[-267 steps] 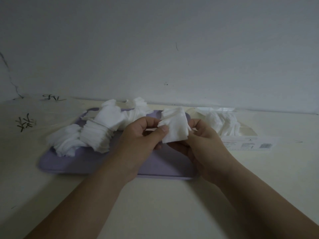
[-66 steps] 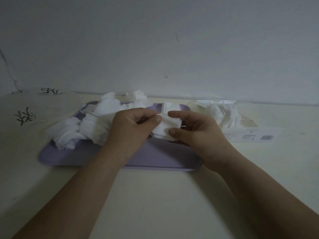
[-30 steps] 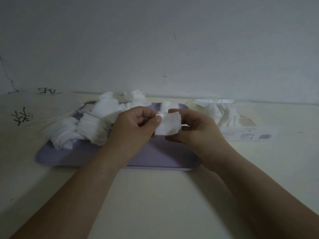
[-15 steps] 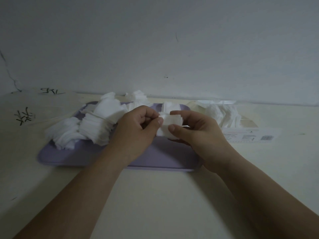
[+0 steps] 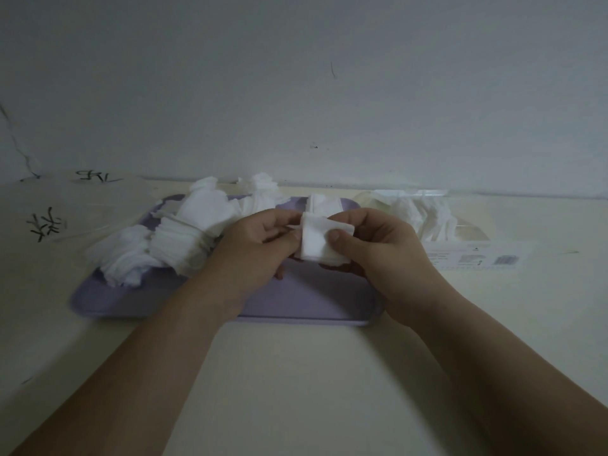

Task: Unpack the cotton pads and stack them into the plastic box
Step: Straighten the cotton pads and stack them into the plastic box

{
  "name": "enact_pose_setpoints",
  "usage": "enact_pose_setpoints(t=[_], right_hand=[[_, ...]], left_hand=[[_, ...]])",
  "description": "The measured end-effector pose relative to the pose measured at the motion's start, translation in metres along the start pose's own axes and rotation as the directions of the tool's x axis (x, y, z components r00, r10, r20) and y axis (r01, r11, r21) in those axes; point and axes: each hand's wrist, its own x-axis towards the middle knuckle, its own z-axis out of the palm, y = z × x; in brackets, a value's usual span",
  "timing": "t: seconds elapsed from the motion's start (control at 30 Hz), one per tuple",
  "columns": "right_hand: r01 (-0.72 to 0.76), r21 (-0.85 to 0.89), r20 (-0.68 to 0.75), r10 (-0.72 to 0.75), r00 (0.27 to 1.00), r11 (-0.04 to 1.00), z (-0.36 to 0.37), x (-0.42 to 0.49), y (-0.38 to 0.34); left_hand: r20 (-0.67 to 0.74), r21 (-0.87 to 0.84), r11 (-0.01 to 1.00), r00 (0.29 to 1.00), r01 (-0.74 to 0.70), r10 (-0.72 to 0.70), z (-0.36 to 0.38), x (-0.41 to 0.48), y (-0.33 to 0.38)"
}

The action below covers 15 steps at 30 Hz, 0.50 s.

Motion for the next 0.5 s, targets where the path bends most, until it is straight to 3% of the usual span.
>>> enact_pose_setpoints(t=[0.27, 0.4, 0.5], right_hand=[[-0.042, 0.131, -0.029, 0.047, 0.998, 0.99, 0.0006, 0.0001, -0.0037], [-0.042, 0.113, -0.031, 0.046, 0.998, 0.993, -0.0006, 0.001, -0.0008], [0.007, -0.005, -0.055, -0.007, 0.998, 1.0, -0.0021, 0.0005, 0.0004]], left_hand=[[0.025, -0.103, 0.995, 1.0, 0.0, 0.003, -0.0003, 0.0, -0.0042], [0.045, -0.112, 0.993, 0.999, -0.021, 0.026, 0.003, -0.0028, -0.0016], [0.014, -0.034, 0.999, 0.999, -0.033, 0.033, 0.0017, -0.0027, 0.0002]])
